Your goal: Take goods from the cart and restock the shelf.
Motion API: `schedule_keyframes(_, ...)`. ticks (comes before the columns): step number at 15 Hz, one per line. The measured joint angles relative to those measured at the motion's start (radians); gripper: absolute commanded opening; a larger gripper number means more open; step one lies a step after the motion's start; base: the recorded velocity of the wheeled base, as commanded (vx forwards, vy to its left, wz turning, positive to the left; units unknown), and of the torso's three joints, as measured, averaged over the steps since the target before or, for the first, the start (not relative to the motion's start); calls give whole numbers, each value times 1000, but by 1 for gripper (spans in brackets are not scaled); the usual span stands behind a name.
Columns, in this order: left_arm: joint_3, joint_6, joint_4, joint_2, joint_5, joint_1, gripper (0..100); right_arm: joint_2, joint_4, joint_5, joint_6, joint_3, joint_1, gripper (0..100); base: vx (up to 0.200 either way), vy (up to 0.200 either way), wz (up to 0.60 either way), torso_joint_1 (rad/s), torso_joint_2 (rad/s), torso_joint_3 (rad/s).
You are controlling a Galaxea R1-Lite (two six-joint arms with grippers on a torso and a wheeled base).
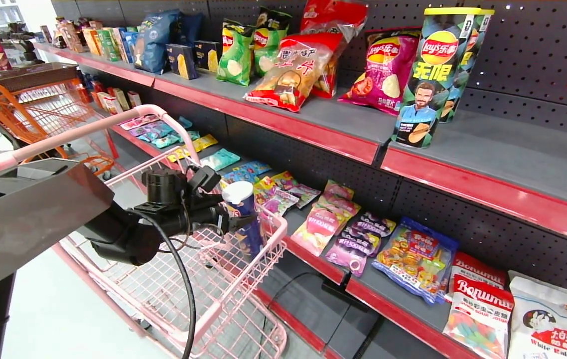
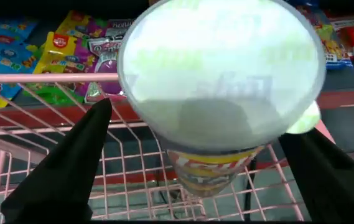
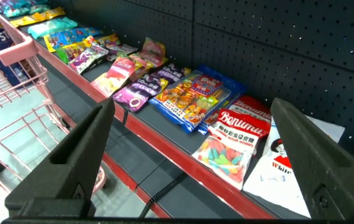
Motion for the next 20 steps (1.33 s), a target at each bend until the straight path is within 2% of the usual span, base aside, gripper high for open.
schedule_keyframes(1,-10,-1,-14,13,5,-2,100,0,0,0,0,0,0,100,0,0,0,0,0,0)
schedule_keyframes(2,-16,-2,-33,26,14,-7,0,0,0,0,0,0,0,100,0,0,0,0,0,0)
schedule_keyframes(5,-22,-20,-59,50,23,-9,0,0,0,0,0,0,0,100,0,0,0,0,0,0)
schedule_keyframes(9,-3,-91,-59,21,56,-6,0,0,0,0,1,0,0,100,0,0,0,0,0,0)
schedule_keyframes(11,27,-135,-59,-50,71,0,0,0,0,0,1,0,0,100,0,0,0,0,0,0)
schedule_keyframes(12,48,-143,-50,-98,75,6,0,0,0,0,1,0,0,100,0,0,0,0,0,0)
schedule_keyframes(15,148,-156,11,-297,91,33,0,0,0,0,7,0,0,100,0,0,0,0,0,0)
schedule_keyframes(20,388,-159,153,-758,141,74,0,0,0,0,10,0,0,100,0,0,0,0,0,0)
